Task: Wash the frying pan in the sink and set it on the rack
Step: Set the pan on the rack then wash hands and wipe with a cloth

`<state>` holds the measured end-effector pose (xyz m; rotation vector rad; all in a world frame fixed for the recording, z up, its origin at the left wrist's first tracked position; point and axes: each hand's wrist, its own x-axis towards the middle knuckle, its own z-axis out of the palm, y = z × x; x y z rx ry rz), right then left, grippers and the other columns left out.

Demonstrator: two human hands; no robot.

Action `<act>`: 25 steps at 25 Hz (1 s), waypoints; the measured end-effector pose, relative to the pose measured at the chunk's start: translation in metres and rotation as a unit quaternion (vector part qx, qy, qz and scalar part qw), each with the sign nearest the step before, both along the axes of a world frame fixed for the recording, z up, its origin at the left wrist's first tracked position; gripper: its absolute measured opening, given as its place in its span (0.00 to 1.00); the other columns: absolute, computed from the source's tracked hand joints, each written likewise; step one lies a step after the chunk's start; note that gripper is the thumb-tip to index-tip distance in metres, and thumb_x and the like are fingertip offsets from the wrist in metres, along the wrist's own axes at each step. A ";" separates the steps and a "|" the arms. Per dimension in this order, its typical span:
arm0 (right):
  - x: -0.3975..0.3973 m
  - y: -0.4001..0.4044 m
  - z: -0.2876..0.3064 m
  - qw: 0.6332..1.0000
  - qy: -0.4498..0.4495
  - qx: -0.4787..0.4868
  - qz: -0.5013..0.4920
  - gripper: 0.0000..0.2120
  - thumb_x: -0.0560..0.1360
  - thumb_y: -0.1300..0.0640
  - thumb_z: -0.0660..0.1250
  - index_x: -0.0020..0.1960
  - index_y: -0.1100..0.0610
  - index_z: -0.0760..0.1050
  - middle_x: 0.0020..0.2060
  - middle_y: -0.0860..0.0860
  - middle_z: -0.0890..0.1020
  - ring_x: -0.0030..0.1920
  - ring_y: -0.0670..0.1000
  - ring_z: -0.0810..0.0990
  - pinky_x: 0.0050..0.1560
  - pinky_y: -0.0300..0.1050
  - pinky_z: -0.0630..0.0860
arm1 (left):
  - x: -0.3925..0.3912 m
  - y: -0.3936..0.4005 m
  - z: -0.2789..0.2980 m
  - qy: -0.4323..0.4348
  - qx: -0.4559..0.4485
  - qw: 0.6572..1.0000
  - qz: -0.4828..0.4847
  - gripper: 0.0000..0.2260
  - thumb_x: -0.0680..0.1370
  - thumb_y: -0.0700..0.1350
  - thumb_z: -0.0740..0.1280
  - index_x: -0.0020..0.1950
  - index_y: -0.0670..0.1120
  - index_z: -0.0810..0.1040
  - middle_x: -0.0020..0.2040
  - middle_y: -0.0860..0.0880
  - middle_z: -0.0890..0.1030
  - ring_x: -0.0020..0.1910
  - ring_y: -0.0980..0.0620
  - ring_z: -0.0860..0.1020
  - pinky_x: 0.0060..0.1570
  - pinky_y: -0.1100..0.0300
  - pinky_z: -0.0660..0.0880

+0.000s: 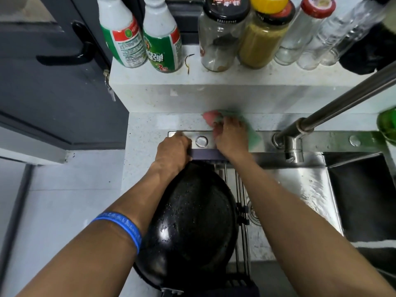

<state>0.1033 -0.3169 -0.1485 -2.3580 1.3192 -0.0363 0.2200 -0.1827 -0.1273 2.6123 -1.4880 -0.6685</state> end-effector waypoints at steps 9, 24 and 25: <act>-0.048 -0.033 -0.016 0.997 -0.028 -0.038 -0.065 0.20 0.82 0.53 0.55 0.74 0.45 0.69 0.76 0.61 0.62 0.74 0.64 0.60 0.76 0.55 0.57 | -0.002 -0.005 -0.002 -0.020 -0.003 1.000 -0.008 0.13 0.70 0.46 0.75 0.52 0.47 0.79 0.55 0.45 0.78 0.51 0.41 0.78 0.44 0.55 0.70; -0.157 0.099 0.047 0.576 -0.546 0.386 -0.470 0.10 0.80 0.70 0.60 0.50 0.60 0.78 0.40 0.52 0.85 0.39 0.51 0.83 0.39 0.43 0.81 | -0.064 -0.004 0.041 -0.001 -0.094 0.992 0.081 0.13 0.74 0.42 0.65 0.58 0.48 0.79 0.58 0.43 0.80 0.57 0.39 0.76 0.52 0.49 0.73; -0.177 0.114 0.054 0.536 -0.560 0.412 -0.479 0.10 0.80 0.68 0.60 0.52 0.58 0.78 0.42 0.53 0.85 0.42 0.51 0.83 0.44 0.45 0.81 | -0.084 0.002 0.051 0.032 -0.137 0.987 0.083 0.13 0.75 0.44 0.66 0.59 0.48 0.79 0.57 0.43 0.80 0.57 0.40 0.76 0.53 0.49 0.74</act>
